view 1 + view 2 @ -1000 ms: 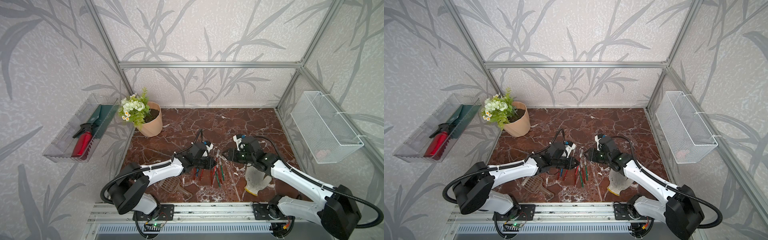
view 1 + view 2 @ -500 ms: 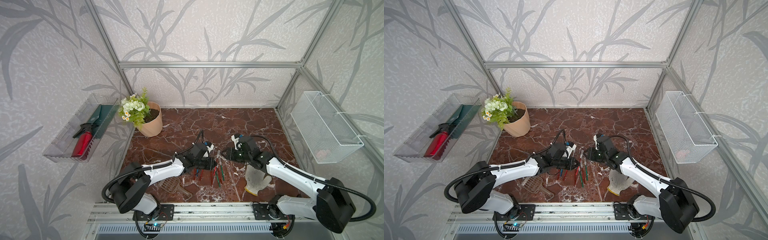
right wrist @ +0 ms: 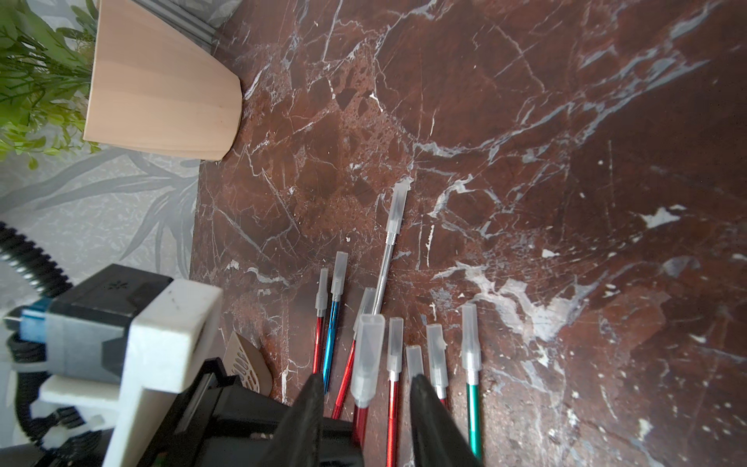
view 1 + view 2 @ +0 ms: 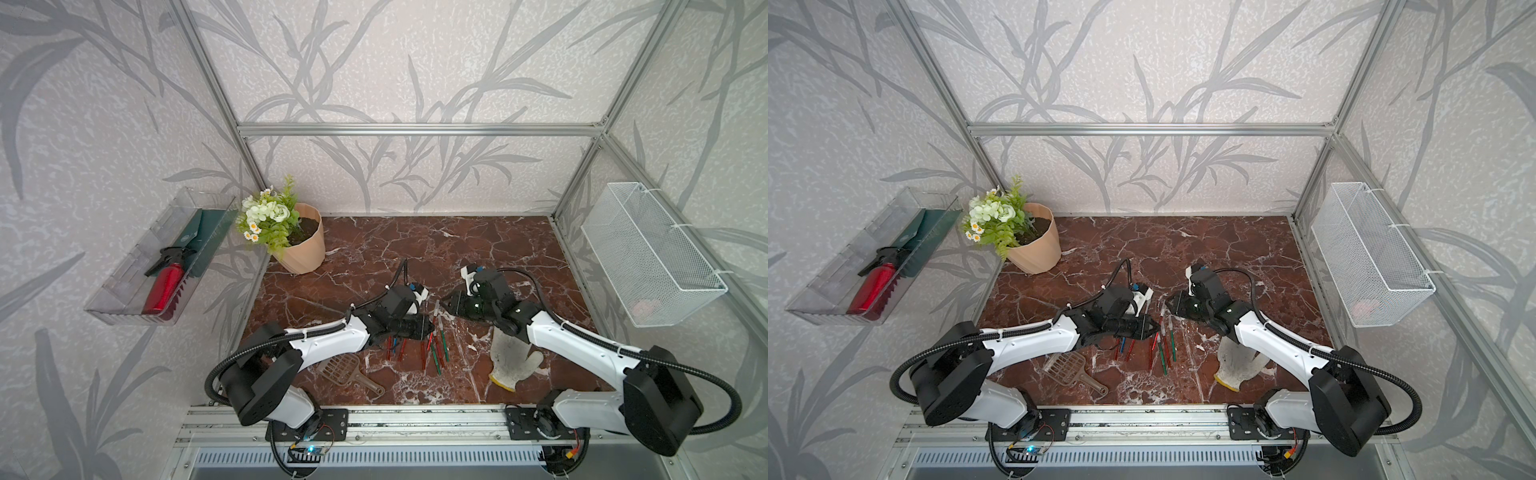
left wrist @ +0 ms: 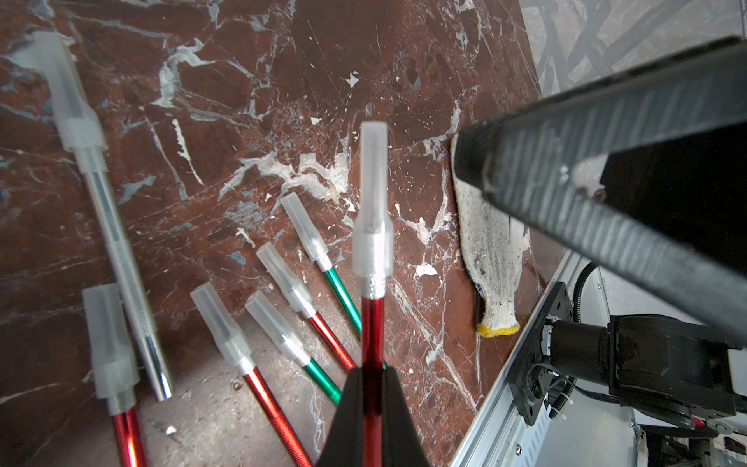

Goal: Remove protective caps from carving knives
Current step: Remove the protective sleeve from the carving knife.

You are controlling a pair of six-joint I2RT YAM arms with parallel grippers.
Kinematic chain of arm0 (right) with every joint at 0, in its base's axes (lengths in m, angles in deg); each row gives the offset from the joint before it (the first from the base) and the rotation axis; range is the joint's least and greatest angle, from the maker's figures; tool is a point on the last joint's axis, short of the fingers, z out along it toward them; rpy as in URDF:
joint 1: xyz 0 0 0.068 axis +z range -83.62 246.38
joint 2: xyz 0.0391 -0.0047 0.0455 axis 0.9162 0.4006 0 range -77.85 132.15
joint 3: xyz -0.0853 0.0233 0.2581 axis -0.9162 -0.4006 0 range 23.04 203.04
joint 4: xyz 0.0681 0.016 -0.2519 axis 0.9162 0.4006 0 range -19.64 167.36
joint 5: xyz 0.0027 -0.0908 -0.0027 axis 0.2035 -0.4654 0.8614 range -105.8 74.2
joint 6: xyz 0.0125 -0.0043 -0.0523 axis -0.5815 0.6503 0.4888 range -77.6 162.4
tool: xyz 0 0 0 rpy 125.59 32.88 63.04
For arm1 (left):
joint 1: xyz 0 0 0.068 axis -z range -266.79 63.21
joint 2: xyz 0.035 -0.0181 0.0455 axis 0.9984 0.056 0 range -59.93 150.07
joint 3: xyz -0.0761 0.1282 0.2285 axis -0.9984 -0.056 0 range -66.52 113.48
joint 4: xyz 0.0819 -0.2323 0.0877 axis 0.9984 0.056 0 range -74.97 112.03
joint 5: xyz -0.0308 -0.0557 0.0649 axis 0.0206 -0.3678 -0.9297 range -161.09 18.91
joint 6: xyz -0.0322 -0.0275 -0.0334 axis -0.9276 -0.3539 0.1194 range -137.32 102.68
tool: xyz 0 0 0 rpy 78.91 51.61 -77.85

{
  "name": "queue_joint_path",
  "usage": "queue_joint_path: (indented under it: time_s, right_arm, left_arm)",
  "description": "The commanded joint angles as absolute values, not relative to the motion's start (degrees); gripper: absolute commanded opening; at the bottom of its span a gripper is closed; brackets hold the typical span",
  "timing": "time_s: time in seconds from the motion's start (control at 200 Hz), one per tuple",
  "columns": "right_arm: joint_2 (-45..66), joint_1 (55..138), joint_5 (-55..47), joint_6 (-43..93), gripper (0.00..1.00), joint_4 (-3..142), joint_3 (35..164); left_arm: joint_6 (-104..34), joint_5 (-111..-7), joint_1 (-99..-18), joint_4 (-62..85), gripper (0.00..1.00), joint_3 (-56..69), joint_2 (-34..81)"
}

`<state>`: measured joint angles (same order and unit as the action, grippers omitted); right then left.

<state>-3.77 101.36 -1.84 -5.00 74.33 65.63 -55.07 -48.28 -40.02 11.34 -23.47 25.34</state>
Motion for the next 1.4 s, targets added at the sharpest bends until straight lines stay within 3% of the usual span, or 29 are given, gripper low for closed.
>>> queue_joint_path:
  time_s: [0.0,0.916,1.396]
  right_arm:
    - [-2.8,101.7,-2.2,-5.7,0.37,72.6,66.8]
    - [1.5,101.8,0.0,-6.5,0.32,69.8,67.4]
    - [2.0,101.9,-0.7,-6.4,0.22,69.3,67.4]
  left_arm:
    - [-55.6,-48.5,-39.7,9.8,0.08,-21.7,26.0]
    - [-55.8,-48.0,-39.8,9.8,0.08,-21.0,26.2]
    - [-56.0,-47.7,-39.7,8.7,0.07,-21.6,26.3]
